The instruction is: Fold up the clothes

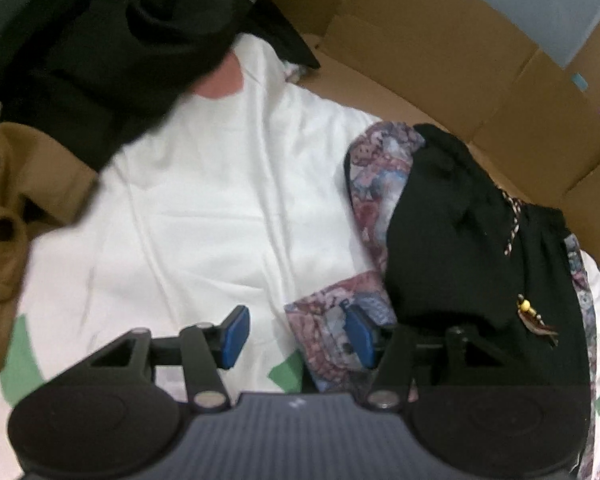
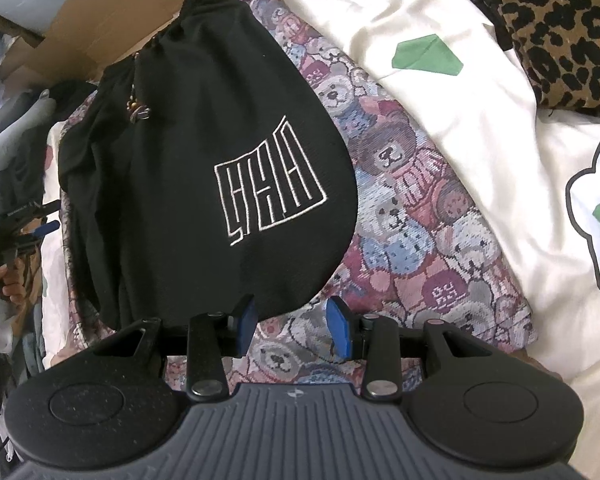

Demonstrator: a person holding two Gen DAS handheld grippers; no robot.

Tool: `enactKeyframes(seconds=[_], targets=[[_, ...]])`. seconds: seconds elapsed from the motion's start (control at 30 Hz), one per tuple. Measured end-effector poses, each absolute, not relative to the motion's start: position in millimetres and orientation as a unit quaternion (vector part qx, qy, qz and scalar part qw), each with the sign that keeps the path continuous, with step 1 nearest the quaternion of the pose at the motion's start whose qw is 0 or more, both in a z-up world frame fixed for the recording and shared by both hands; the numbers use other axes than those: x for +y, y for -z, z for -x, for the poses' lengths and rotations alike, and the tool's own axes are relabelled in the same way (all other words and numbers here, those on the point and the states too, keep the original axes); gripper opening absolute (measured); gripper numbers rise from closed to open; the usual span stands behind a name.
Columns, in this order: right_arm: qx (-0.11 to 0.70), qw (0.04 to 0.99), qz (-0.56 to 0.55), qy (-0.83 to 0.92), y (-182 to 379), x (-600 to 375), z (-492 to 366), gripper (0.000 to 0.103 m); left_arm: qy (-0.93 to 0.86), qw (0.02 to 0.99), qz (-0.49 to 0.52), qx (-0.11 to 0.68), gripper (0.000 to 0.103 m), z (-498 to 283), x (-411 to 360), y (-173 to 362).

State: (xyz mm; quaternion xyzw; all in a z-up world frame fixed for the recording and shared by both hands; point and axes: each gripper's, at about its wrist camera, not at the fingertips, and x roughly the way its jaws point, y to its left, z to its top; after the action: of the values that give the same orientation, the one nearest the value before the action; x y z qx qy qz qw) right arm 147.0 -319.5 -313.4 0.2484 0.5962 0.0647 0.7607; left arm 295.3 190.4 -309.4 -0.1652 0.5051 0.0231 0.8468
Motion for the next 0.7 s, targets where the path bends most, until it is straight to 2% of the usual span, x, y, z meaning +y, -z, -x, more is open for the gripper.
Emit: enactKeyframes(seconds=[0.13,0.27,0.43,0.5,0.57,0.6,0.7], targets=[[0.6,0.757,-0.251,-0.063,318,-320,-150,0.045,-0.015,0.844,0.15,0.514,0.058,-301,179,325],[0.602,0.756,-0.251,-0.062,321,-321,-151,0.045,-0.004,0.851,0.115,0.512,0.064,-303,163,331],[0.603,0.755,-0.253,-0.057,323,-325,-151,0.045,0.015,0.86,0.082,0.503,0.064,-306,151,333],[0.602,0.755,-0.253,-0.058,322,-325,-151,0.045,0.025,0.862,0.079,0.501,0.054,-305,150,333],[0.601,0.756,-0.253,-0.059,320,-324,-150,0.045,0.037,0.86,0.09,0.502,0.019,-304,150,331],[0.6,0.757,-0.253,-0.059,320,-324,-150,0.045,0.041,0.858,0.099,0.503,0.012,-305,152,332],[0.597,0.759,-0.252,-0.062,317,-324,-148,0.045,0.034,0.863,0.1,0.495,0.008,-296,154,325]])
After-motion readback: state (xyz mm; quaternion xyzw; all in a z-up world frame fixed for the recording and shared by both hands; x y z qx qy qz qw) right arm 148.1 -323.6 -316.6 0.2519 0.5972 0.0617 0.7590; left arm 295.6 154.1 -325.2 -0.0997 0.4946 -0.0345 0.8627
